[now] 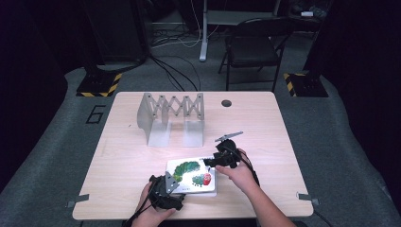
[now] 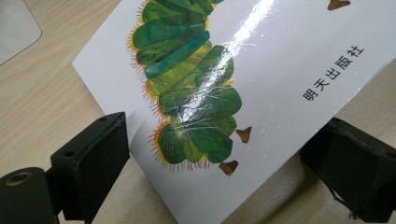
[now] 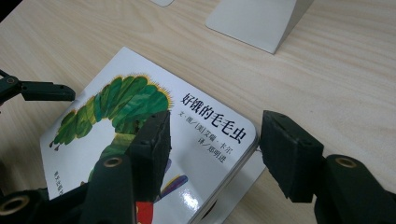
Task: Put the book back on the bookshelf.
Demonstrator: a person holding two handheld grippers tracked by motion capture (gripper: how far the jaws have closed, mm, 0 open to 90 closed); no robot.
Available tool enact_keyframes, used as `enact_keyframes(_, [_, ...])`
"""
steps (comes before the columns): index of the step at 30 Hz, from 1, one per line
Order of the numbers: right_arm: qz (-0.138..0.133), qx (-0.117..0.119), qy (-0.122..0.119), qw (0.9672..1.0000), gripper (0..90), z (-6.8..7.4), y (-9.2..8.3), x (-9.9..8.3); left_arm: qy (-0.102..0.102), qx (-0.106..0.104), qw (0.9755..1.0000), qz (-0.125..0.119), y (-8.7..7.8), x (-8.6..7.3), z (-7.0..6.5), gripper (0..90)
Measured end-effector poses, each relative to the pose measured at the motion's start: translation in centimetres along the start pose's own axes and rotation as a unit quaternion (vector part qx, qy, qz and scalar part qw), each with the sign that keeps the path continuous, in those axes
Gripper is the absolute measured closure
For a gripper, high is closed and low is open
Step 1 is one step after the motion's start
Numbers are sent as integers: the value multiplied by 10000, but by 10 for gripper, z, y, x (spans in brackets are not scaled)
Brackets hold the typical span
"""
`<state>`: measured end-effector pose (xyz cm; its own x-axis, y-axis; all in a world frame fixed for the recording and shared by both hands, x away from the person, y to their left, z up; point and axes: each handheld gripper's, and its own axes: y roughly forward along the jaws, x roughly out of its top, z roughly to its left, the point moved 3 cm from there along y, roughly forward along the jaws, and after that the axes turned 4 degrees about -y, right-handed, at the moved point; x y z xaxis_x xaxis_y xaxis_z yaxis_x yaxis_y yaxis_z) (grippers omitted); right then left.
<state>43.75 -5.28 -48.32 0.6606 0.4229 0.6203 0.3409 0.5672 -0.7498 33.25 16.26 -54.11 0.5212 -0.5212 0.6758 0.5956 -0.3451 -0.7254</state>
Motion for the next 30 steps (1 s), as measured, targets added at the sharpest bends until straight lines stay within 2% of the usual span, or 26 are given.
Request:
enact_keyframes(4, [-6,-8,24,10000,431,1,0,0,52,-24,10000,29,-1,0,0,81])
enact_keyframes(5, [-16,-24,26,10000,431,1,1,0,55,56,10000,-32,-1,0,-1,84])
enact_keyframes(6, [-16,-27,20,10000,431,0,1,0,67,3,10000,1,-1,0,-1,87])
enact_keyframes(11, [-32,-30,18,10000,431,0,1,0,89,68,9999,-50,-1,0,-2,95])
enact_keyframes(14, [-46,-37,18,10000,431,0,1,0,277,140,9994,-135,-4,0,-7,145])
enact_keyframes(15, [-47,-41,15,10000,431,0,1,0,312,102,9994,-104,-4,0,-7,159])
enact_keyframes(26, [-17,-4,19,10000,431,-1,1,-1,263,111,9994,-192,-4,-1,-7,165])
enact_keyframes(30, [-5,93,150,9998,431,-2,1,0,267,106,9994,-214,-4,-2,-6,165])
